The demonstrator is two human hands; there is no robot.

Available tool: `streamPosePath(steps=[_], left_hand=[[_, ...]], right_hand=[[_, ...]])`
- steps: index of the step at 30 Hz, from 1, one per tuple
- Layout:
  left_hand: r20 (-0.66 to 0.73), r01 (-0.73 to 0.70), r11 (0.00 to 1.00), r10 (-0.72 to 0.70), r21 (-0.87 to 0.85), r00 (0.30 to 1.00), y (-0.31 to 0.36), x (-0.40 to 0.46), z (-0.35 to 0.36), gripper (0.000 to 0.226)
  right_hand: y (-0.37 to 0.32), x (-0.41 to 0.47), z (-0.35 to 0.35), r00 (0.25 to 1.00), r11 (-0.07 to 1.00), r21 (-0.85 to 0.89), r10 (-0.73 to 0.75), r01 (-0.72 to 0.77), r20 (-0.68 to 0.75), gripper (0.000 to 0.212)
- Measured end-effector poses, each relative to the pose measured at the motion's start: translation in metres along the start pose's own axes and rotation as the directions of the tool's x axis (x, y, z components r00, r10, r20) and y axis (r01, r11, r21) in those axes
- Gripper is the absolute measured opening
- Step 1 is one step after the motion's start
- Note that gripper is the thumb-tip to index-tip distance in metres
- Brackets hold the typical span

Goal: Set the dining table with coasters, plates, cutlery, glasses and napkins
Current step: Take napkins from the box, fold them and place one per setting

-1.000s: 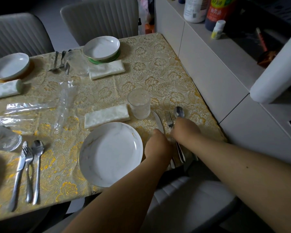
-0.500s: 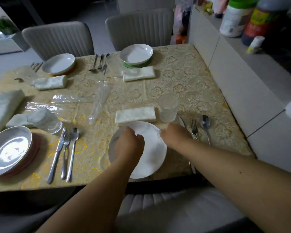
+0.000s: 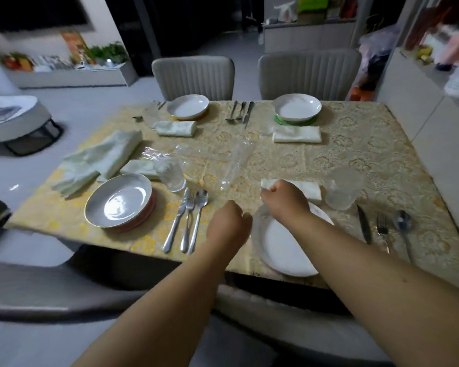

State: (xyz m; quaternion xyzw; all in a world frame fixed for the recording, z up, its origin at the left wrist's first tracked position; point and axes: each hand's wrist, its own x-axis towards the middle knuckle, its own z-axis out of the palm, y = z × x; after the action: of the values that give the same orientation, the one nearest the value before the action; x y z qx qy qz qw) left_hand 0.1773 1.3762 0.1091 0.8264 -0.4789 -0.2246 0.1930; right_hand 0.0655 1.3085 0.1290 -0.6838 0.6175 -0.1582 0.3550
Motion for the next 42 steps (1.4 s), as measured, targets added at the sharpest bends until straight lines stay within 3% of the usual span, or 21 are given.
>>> streamPosePath(steps=[5,12,17,22,26,35,39,42], left_hand=[[-0.066,0.023,1.0,-0.023,-0.007,0.998,-0.069,-0.017,-0.074,0.016],[-0.153,0.128,0.991,-0.134,-0.048,0.979,-0.2,-0.033,-0.166,0.022],[-0.193,0.177,0.976,-0.2,-0.129,0.961,-0.266,-0.027,-0.209,0.02],[-0.176,0.208,0.968,-0.23,-0.14,0.957,-0.302,-0.001,-0.228,0.026],[-0.149,0.232,0.964,-0.25,-0.128,0.957,-0.331,0.035,-0.236,0.022],[0.018,0.322,0.942,-0.321,-0.099,0.947,-0.375,0.135,-0.226,0.026],[0.057,0.334,0.935,-0.33,-0.122,0.942,-0.382,0.17,-0.216,0.026],[0.113,0.356,0.927,-0.344,-0.117,0.932,-0.386,0.189,-0.207,0.028]], right_hand=[[-0.083,-0.03,0.062,0.999,0.996,0.079,-0.049,0.047,0.023,0.027],[-0.179,-0.067,0.174,0.993,0.984,0.172,-0.064,0.046,0.1,0.03],[-0.219,-0.079,0.227,0.989,0.992,0.118,-0.048,0.032,0.14,0.041],[-0.23,-0.063,0.261,0.989,0.996,0.083,0.017,-0.029,0.146,0.029],[-0.229,-0.041,0.277,0.987,0.99,0.064,0.119,-0.127,0.11,0.039],[-0.218,0.02,0.3,0.929,0.926,0.075,0.368,-0.37,0.031,0.041],[-0.223,0.049,0.312,0.921,0.92,0.038,0.39,-0.389,0.0,0.049],[-0.222,0.062,0.322,0.918,0.918,0.0,0.397,-0.397,-0.001,0.041]])
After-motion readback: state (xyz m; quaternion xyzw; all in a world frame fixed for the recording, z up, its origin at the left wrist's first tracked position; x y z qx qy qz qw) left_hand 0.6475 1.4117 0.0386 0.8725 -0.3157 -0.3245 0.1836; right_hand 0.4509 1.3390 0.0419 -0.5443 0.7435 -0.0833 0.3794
